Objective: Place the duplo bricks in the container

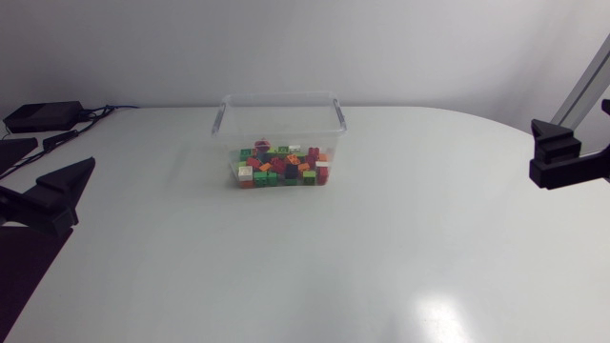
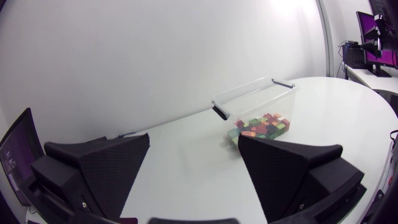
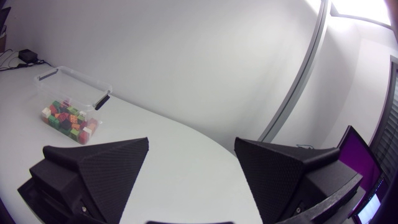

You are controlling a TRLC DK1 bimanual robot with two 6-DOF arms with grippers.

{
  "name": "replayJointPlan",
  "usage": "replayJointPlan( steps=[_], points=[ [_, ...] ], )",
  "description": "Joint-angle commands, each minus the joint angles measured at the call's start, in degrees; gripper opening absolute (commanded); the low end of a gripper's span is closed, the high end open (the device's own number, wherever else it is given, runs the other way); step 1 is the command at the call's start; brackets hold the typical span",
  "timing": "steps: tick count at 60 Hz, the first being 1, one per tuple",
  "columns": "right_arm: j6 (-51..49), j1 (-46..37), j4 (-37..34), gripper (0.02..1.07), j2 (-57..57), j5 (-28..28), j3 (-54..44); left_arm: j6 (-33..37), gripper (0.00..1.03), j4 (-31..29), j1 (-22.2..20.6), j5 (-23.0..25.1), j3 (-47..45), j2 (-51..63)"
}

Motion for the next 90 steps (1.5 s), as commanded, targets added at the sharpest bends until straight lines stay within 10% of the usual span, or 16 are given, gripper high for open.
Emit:
replayJointPlan(
  steps=[1, 34, 90],
  points=[
    [-1.09, -0.63, -1.15, 1.03, -2.54, 0.38, -2.09, -1.79, 0.99, 1.18, 0.32, -1.04, -2.09, -1.92],
    [-1.03, -3.67, -2.87, 1.03, -17.67, 0.34, -11.5, -8.11, 0.99, 2.76, -0.29, -5.69, -7.25, -10.98],
    [20.17, -10.99, 15.22, 1.02, -31.38, -18.68, -38.85, -20.23, 0.99, 14.46, -11.48, -16.54, -30.31, -24.78]
  ],
)
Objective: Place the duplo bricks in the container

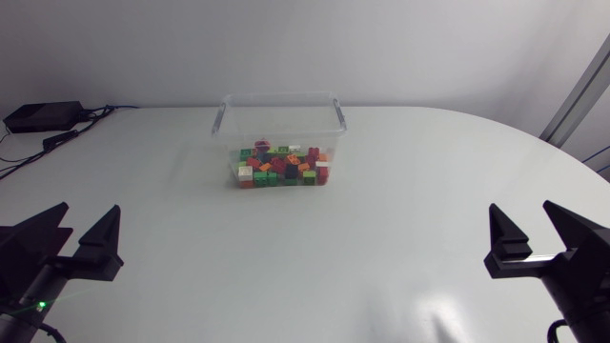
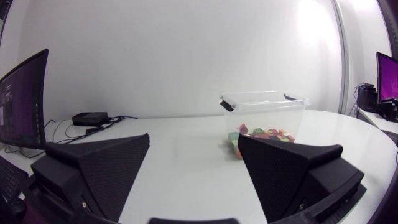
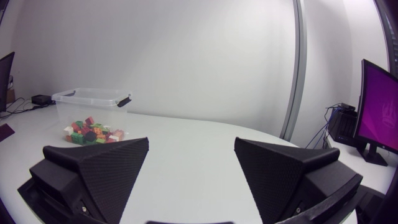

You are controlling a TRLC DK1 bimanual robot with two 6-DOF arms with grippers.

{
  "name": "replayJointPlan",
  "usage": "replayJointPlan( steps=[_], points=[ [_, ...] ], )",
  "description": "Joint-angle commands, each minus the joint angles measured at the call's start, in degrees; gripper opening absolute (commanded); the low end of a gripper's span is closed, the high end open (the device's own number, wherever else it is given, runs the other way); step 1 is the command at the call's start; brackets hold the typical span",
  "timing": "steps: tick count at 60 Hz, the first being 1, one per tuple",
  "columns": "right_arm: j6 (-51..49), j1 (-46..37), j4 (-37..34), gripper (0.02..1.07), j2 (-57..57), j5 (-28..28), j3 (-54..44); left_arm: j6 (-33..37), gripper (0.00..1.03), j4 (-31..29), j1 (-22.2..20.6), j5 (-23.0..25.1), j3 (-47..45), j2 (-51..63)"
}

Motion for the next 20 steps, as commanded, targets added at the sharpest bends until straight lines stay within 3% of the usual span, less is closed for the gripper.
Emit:
replayJointPlan(
  steps=[1, 20],
  points=[
    [3.61, -0.88, 2.15, 1.02, -1.43, -1.4, -3.3, -2.69, 0.99, 1.59, -1.21, -1.08, -3.06, -1.52],
    [4.08, -1.04, 2.55, 1.02, -1.74, -1.83, -3.9, -2.96, 0.99, 1.85, -1.45, -1.32, -3.57, -1.83]
  ],
)
